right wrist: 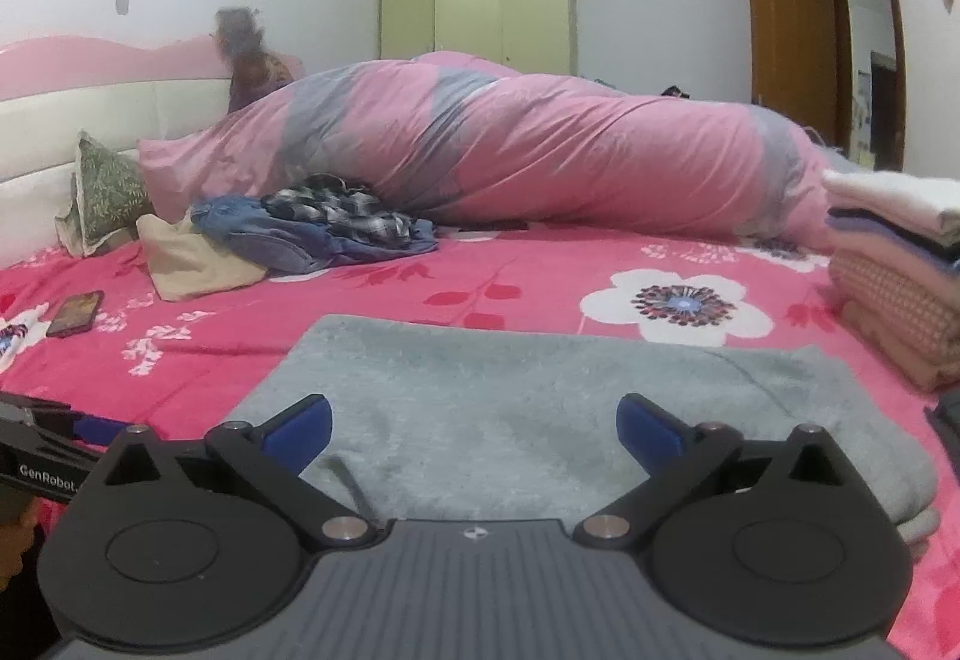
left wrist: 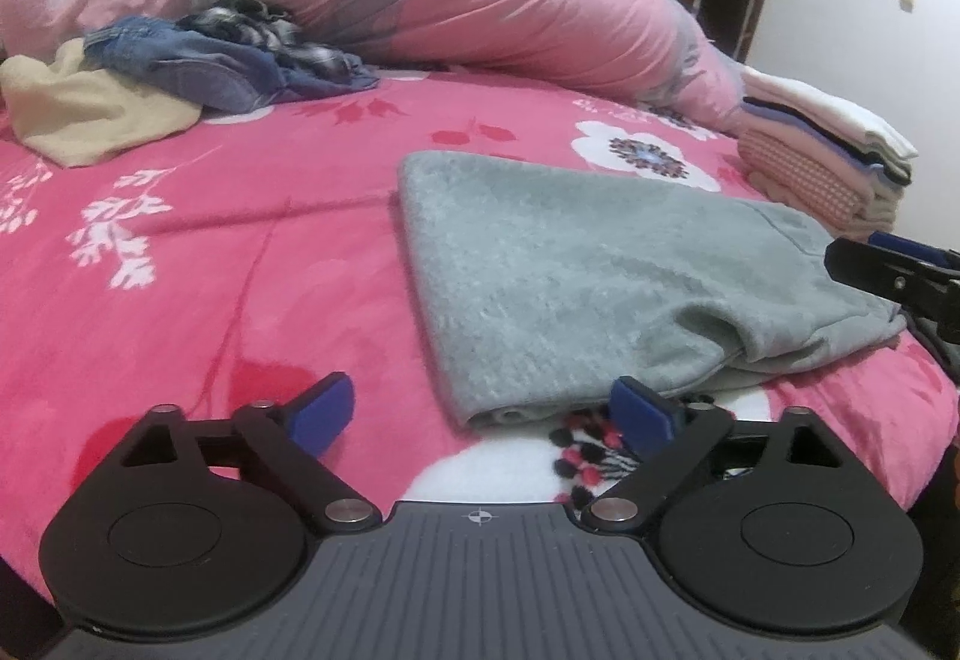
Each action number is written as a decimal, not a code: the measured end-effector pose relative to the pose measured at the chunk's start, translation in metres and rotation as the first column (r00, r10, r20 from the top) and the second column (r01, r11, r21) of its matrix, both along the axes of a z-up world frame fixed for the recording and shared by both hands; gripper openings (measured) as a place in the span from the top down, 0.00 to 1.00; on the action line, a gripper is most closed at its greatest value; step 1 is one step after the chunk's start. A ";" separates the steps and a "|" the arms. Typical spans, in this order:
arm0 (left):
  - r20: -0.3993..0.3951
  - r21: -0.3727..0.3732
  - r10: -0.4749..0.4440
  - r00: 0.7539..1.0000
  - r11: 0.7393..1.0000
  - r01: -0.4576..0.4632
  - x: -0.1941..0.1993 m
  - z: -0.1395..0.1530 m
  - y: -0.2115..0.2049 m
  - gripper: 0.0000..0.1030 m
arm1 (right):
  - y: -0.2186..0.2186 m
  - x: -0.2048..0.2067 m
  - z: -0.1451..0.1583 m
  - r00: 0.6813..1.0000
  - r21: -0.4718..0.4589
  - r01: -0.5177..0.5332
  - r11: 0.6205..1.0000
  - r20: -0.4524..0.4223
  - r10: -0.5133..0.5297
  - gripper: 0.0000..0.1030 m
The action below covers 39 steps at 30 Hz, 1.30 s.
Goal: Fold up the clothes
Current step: 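Move both open grippers back over the folded grey fleece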
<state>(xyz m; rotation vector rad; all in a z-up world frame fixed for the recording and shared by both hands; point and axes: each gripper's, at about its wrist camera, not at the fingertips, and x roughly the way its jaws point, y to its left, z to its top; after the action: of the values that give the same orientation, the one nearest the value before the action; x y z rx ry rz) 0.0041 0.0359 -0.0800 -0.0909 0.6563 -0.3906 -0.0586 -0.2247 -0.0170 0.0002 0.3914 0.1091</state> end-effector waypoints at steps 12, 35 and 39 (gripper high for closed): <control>-0.079 -0.008 0.070 0.994 0.997 -0.070 0.002 -0.004 0.003 0.00 | -0.003 -0.007 -0.001 1.000 0.029 0.028 0.999 -0.014 -0.028 0.00; -0.156 0.017 0.109 0.982 0.994 -0.108 0.008 -0.007 0.000 0.00 | 0.001 -0.007 -0.010 0.996 -0.004 0.086 0.996 -0.008 -0.086 0.00; -0.180 0.006 0.117 0.977 0.993 -0.117 0.010 -0.007 0.002 0.00 | 0.006 -0.008 -0.012 0.995 -0.018 0.097 0.995 0.003 -0.097 0.00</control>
<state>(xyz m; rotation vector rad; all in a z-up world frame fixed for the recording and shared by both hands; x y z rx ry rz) 0.0144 0.0375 -0.0875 -0.1703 0.8244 -0.2721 -0.0667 -0.2189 -0.0290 0.0015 0.3896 0.0098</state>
